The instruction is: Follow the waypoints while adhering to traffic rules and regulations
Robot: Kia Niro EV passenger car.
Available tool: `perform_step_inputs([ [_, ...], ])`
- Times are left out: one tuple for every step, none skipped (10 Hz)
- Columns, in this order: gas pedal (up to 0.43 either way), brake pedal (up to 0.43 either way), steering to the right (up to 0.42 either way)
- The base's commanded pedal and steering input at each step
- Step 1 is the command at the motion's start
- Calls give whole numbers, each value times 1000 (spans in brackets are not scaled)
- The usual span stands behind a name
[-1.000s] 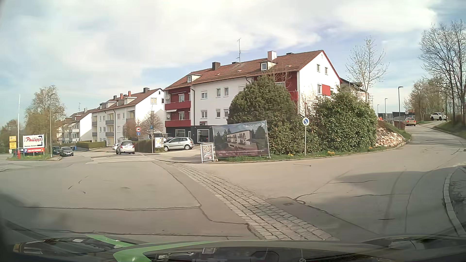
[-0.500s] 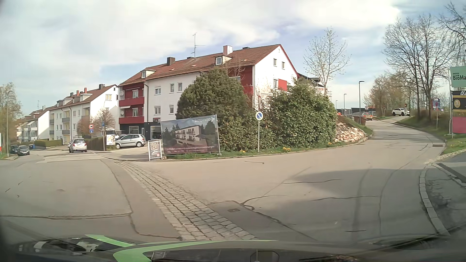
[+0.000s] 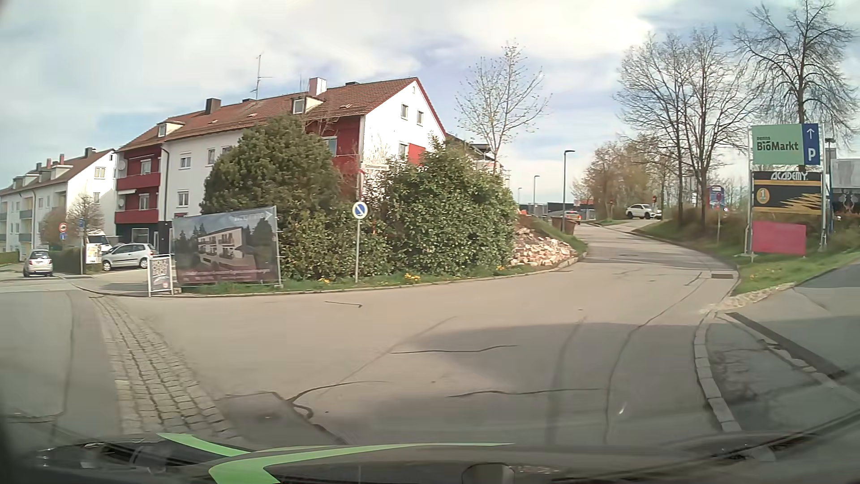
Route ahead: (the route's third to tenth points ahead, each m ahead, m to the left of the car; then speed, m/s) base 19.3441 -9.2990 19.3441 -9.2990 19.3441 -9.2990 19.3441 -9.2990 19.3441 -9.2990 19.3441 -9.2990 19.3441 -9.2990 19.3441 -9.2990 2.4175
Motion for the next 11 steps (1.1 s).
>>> perform_step_inputs([
  [0,0,733],
  [0,0,733],
  [8,0,733],
  [67,0,733],
  [87,0,732],
  [87,0,734],
  [87,0,734],
  [87,0,723],
  [87,0,719],
  [87,0,716],
  [87,0,707],
])
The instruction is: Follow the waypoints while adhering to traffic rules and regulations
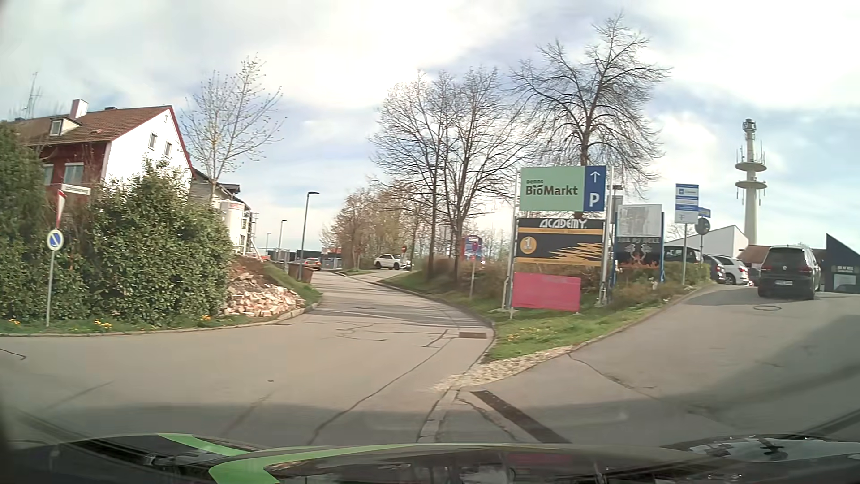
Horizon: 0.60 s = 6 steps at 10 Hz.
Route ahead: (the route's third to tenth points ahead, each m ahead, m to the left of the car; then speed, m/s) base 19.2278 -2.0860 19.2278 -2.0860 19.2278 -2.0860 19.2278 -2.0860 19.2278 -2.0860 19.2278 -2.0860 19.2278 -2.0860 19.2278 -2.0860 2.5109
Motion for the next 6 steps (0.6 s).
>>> perform_step_inputs([
  [87,0,697],
  [98,0,686],
  [118,0,672],
  [130,0,661],
  [130,0,650],
  [130,0,630],
])
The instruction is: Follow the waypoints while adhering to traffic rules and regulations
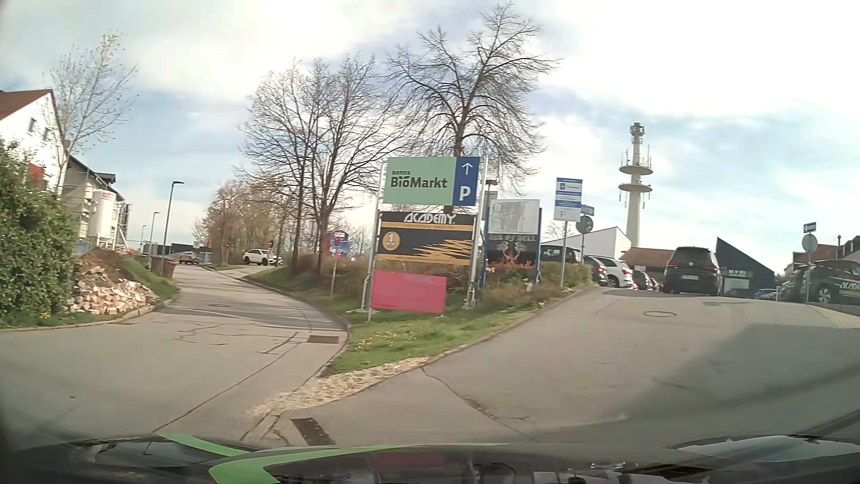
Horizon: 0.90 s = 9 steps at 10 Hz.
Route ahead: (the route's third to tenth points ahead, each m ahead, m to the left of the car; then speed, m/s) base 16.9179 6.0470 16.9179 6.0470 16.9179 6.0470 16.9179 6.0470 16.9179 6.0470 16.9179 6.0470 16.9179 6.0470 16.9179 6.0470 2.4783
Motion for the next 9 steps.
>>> perform_step_inputs([
  [130,0,610],
  [130,0,588],
  [130,0,563],
  [130,0,535],
  [169,0,511],
  [189,0,494],
  [189,0,468],
  [189,0,443],
  [189,0,418],
])
